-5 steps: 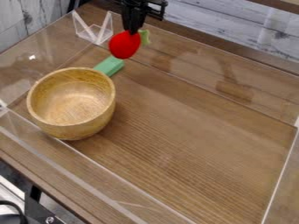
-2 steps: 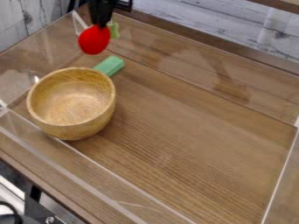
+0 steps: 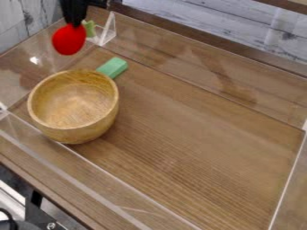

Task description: Move the red fruit to the left side of the table

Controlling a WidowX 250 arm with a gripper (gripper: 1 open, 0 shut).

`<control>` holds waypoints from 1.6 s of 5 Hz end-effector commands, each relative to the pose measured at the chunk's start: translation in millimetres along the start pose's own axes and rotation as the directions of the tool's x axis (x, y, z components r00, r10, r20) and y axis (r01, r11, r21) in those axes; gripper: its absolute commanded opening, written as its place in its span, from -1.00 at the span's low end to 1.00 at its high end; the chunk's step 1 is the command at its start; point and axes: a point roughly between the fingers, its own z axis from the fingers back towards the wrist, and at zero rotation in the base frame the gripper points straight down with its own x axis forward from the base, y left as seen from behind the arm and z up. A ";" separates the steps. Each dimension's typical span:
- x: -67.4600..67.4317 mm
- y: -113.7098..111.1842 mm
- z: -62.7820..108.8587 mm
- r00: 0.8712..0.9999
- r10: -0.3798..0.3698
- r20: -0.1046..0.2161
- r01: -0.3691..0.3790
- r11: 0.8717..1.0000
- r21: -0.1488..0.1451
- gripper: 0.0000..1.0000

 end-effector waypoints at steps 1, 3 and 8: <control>4.9 12.8 13.3 0.998 0.004 0.066 -0.005 1.000 0.019 -1.00; 7.3 13.6 -15.4 0.999 -0.022 0.042 0.021 0.999 0.026 -1.00; 15.3 11.0 14.5 0.998 -0.056 0.025 0.058 0.996 -0.066 1.00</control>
